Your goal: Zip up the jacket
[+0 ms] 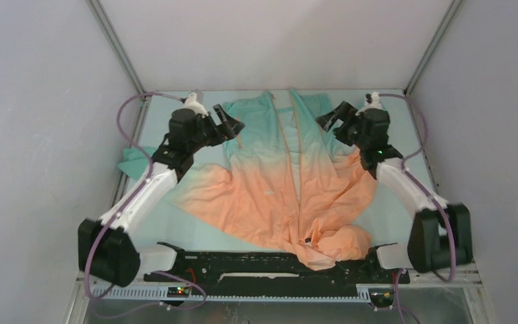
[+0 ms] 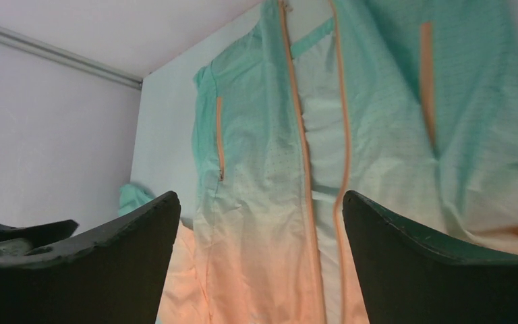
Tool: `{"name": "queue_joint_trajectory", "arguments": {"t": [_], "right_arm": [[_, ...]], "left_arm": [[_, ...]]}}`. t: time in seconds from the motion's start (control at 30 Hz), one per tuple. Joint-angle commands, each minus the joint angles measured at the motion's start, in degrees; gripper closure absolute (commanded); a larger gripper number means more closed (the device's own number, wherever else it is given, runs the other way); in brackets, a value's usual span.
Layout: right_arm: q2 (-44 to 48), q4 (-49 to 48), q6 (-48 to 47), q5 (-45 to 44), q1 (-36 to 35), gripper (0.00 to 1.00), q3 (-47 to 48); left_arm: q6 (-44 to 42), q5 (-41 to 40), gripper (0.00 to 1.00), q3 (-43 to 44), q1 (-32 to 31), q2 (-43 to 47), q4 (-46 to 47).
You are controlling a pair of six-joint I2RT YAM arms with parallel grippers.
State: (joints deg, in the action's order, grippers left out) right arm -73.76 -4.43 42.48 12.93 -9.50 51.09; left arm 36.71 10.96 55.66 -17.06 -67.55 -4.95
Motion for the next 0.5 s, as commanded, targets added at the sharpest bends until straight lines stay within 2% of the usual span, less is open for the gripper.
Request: {"name": "queue_joint_trajectory", "arguments": {"t": [0.0,0.1,0.2,0.37,0.47], "right_arm": [[-13.3,-17.72,5.58,2.71,-3.63,0.11,5.72],[-23.36,-20.03,6.9,4.09,-5.79,0.16,12.44],[-32.7,-21.44,9.16,6.97,-6.17,0.25,19.03],[-44.16,-18.16,9.86,8.38,-6.19,0.28,30.23],[-50.7,-14.95,9.8,10.55,-6.04,0.33,37.43]], "left_arm": [[1.26,-0.54,0.12,7.43,-2.74,-8.55,9.52],[2.15,-1.21,0.12,11.41,-3.07,-15.15,12.62],[2.28,-1.72,0.12,16.09,-3.07,-21.09,14.53],[2.36,-1.21,0.14,24.95,-2.99,-30.64,16.15],[0.63,0.95,0.15,29.41,-2.98,-34.91,16.28]]}}
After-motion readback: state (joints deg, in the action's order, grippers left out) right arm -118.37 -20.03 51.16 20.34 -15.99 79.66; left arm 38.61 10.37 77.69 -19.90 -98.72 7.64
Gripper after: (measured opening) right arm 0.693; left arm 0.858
